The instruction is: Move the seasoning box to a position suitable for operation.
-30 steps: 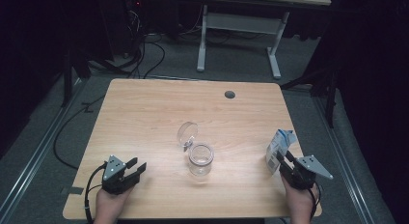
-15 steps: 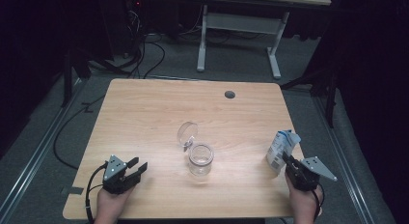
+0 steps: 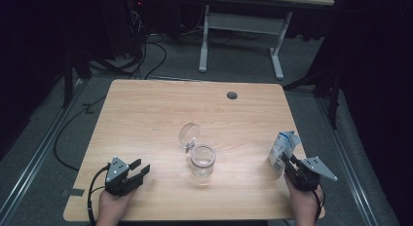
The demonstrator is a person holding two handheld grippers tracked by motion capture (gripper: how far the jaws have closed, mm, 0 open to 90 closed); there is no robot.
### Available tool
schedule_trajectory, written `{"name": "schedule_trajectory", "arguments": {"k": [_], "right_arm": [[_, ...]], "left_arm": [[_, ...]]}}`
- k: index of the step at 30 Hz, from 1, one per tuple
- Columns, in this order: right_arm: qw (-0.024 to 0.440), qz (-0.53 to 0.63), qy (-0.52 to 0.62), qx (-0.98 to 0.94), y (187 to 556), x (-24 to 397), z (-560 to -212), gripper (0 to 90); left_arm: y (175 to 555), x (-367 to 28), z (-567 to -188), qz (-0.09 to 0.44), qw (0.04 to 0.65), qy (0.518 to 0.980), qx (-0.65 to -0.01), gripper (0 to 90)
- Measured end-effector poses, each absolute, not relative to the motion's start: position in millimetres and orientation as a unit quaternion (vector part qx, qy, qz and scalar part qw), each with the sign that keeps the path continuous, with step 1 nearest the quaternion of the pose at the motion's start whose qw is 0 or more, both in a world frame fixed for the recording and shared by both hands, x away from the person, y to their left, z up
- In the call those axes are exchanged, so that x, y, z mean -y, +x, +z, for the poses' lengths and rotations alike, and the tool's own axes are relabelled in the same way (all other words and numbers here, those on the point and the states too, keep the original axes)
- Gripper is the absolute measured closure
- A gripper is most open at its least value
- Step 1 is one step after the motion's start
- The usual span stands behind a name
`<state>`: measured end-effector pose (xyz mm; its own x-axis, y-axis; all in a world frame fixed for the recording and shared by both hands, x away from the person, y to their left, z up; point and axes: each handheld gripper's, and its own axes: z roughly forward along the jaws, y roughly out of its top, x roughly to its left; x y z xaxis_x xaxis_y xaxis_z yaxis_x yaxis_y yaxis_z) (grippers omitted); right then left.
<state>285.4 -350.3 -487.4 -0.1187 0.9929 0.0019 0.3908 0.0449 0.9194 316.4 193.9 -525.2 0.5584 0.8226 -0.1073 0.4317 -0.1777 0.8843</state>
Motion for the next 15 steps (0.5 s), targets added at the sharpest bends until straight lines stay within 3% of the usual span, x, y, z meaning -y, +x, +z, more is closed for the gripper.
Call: {"name": "schedule_trajectory", "arguments": {"k": [5, 15], "right_arm": [[0.362, 0.412, 0.545, -0.634, 283.4, 351.9, -487.4, 89.3], [0.352, 0.419, 0.532, -0.646, 283.5, 349.7, -485.3, 90.0]], "left_arm": [[316.3, -193.9, -525.1, 0.198, 0.486, 0.74, -0.421, 51.8], [315.1, -191.8, -526.0, 0.191, 0.494, 0.741, -0.414, 49.8]]}}
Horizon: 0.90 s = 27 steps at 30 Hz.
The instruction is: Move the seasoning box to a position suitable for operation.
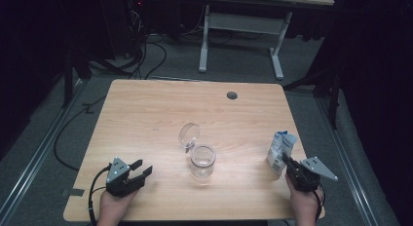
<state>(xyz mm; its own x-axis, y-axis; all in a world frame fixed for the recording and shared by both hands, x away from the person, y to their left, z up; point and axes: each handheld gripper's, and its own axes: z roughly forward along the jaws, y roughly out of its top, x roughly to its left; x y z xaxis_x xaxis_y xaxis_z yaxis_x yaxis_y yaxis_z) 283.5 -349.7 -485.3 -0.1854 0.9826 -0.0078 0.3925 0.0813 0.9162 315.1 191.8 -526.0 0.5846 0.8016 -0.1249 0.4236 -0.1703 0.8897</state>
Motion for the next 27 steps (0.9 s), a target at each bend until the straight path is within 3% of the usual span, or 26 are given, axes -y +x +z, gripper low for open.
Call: {"name": "schedule_trajectory", "arguments": {"k": [27], "right_arm": [[0.306, 0.465, 0.479, -0.679, 280, 301, -471, 90.0]], "left_arm": [[311, -180, -524, 0.183, 0.508, 0.745, -0.392, 49.8]]}}
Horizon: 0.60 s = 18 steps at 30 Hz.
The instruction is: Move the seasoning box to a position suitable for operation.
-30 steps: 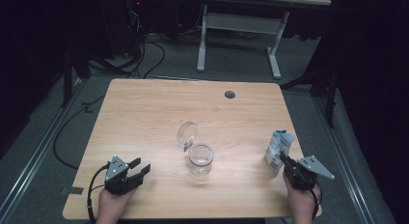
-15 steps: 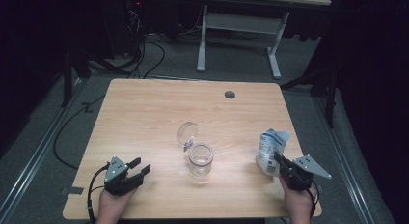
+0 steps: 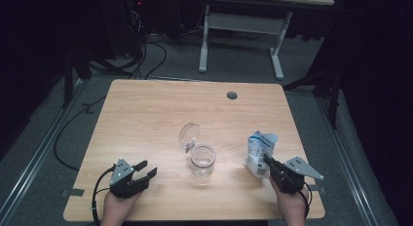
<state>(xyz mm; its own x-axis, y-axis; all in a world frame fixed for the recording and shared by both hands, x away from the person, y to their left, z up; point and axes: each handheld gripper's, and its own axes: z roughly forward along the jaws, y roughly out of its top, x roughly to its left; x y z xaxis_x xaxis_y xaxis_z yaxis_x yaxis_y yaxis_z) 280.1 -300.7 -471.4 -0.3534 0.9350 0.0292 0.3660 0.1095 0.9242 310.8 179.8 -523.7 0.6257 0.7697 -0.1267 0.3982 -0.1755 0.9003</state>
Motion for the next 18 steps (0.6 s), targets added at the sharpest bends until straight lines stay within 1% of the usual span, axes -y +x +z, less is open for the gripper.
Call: {"name": "schedule_trajectory", "arguments": {"k": [4, 7, 9, 10, 12, 13, 17, 18], "right_arm": [[0.299, 0.469, 0.471, -0.685, 280, 292, -471, 90.0], [0.292, 0.47, 0.47, -0.688, 281, 288, -472, 90.0], [0.281, 0.466, 0.472, -0.693, 285, 278, -473, 90.0], [0.281, 0.466, 0.472, -0.693, 285, 278, -473, 90.0], [0.276, 0.467, 0.472, -0.695, 288, 273, -474, 90.0], [0.271, 0.463, 0.472, -0.7, 291, 267, -473, 90.0], [0.261, 0.456, 0.475, -0.706, 296, 257, -468, 90.0], [0.261, 0.456, 0.475, -0.706, 296, 257, -468, 90.0]], "left_arm": [[312, -171, -521, 0.188, 0.5, 0.755, -0.38, 51.1], [315, -161, -515, 0.204, 0.498, 0.76, -0.364, 50.8], [321, -150, -509, 0.206, 0.495, 0.77, -0.347, 46.8], [321, -150, -509, 0.206, 0.495, 0.77, -0.347, 47.0], [327, -144, -505, 0.2, 0.494, 0.774, -0.341, 50.0], [330, -141, -504, 0.189, 0.5, 0.774, -0.338, 51.5], [337, -130, -509, 0.148, 0.515, 0.773, -0.34, 52.0], [337, -130, -509, 0.148, 0.515, 0.773, -0.34, 51.6]]}}
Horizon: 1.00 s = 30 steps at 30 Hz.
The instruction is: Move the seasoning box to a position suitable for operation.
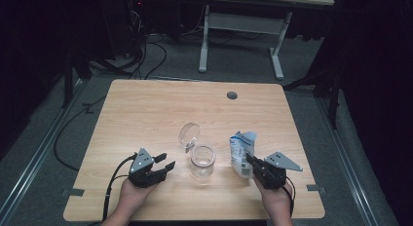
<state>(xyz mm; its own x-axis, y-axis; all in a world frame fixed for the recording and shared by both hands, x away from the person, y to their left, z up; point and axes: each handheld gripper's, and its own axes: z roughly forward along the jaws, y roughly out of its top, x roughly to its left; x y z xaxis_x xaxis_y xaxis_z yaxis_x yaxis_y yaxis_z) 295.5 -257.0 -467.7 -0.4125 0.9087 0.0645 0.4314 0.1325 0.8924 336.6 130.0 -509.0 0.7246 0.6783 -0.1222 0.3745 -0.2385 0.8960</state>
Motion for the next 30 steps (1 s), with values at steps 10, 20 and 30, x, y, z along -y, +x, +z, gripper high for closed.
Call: {"name": "schedule_trajectory", "arguments": {"k": [10, 20, 30], "right_arm": [[0.242, 0.422, 0.5, -0.717, 300, 240, -446, 90.0], [0.238, 0.384, 0.5, -0.739, 305, 245, -428, 90.0], [0.215, 0.351, 0.49, -0.769, 313, 252, -421, 90.0]], "left_arm": [[330, -130, -517, 0.087, 0.528, 0.787, -0.308, 49.1], [329, -133, -520, 0.081, 0.55, 0.77, -0.312, 46.1], [327, -125, -525, 0.086, 0.544, 0.777, -0.304, 49.3]]}}
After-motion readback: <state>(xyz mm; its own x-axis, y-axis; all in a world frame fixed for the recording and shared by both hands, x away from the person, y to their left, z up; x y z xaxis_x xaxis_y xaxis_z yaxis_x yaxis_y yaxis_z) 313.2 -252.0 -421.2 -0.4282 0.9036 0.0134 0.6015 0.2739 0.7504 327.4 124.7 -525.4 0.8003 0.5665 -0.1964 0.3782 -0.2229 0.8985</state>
